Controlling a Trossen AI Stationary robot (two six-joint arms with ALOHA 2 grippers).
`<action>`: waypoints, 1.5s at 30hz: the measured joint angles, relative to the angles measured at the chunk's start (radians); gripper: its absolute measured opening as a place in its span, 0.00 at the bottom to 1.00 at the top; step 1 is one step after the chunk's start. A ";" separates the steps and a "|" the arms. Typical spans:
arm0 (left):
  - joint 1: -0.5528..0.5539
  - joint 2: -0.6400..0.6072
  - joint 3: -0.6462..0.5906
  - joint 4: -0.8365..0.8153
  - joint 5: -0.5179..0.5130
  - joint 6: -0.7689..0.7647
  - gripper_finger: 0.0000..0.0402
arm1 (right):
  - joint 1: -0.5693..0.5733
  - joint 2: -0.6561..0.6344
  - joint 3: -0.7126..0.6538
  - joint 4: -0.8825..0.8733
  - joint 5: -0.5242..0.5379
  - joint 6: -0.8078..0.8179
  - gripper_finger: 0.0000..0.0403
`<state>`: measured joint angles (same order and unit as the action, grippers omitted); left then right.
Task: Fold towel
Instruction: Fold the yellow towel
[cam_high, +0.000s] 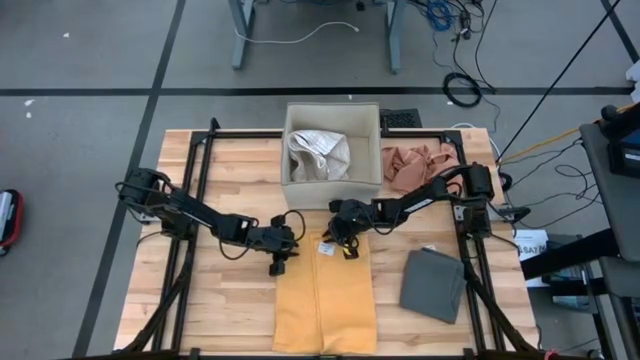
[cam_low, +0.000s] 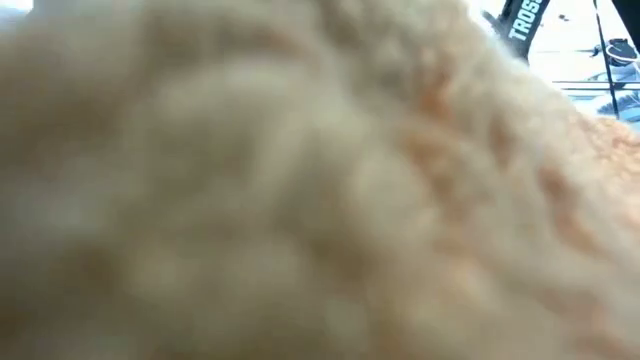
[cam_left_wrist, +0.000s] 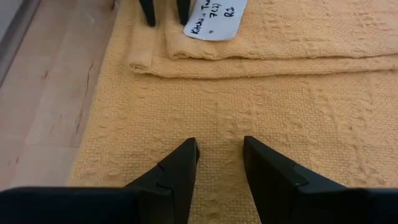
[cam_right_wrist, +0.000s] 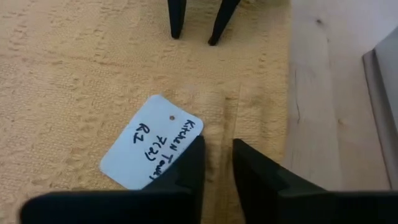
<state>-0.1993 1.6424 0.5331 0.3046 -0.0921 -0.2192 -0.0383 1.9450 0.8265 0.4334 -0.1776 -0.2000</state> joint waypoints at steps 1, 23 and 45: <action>0.000 0.000 0.000 -0.001 0.000 0.000 0.35 | 0.000 0.000 0.000 -0.007 0.006 -0.003 0.15; 0.001 0.001 -0.001 -0.064 -0.099 -0.008 0.35 | -0.003 -0.114 -0.004 -0.262 0.047 -0.052 0.00; 0.003 0.002 -0.003 -0.051 -0.135 -0.001 0.35 | -0.005 -0.136 -0.003 -0.308 0.092 -0.050 0.00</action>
<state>-0.1963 1.6440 0.5301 0.2539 -0.2268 -0.2203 -0.0437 1.8090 0.8231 0.1258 -0.0856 -0.2504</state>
